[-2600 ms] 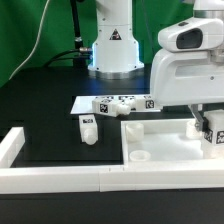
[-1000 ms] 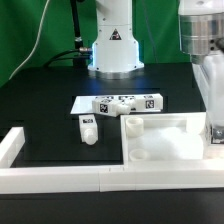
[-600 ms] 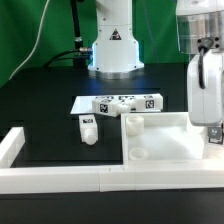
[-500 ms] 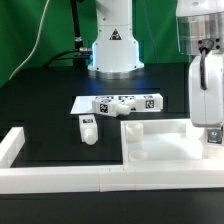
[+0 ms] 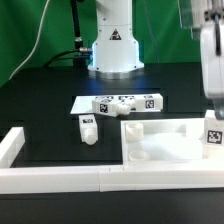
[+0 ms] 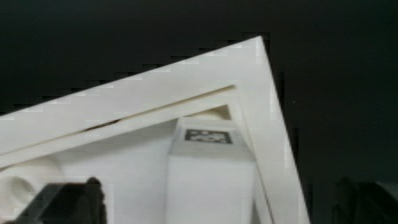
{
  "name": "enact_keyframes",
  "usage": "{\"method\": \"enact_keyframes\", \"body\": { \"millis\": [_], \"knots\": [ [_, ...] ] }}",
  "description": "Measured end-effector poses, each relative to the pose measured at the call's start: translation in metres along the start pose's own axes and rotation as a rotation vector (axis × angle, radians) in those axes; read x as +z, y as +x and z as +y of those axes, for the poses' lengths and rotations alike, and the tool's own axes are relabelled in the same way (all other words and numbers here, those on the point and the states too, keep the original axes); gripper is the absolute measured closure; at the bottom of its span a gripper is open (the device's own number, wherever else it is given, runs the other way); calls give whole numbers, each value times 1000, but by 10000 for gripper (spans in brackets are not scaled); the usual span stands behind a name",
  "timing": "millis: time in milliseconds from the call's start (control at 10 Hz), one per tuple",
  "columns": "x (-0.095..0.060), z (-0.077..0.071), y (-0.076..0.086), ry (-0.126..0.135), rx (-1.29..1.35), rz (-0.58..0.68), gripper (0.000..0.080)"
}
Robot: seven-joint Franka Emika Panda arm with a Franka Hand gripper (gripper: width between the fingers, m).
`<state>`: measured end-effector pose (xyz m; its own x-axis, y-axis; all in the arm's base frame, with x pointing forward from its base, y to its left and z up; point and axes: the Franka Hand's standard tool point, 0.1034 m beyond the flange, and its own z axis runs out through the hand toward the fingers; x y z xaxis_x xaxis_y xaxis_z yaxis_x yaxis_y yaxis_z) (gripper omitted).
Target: Assemble one leg
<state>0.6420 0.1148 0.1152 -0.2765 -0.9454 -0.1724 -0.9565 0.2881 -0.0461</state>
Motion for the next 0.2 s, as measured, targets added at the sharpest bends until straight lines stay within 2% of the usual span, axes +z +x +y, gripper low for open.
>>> {"method": "enact_keyframes", "body": {
  "millis": [100,200],
  "knots": [
    [-5,-1,-2,7,-2,-5,151],
    [-3,-1,-1,4,-2,-3,151]
  ]
}}
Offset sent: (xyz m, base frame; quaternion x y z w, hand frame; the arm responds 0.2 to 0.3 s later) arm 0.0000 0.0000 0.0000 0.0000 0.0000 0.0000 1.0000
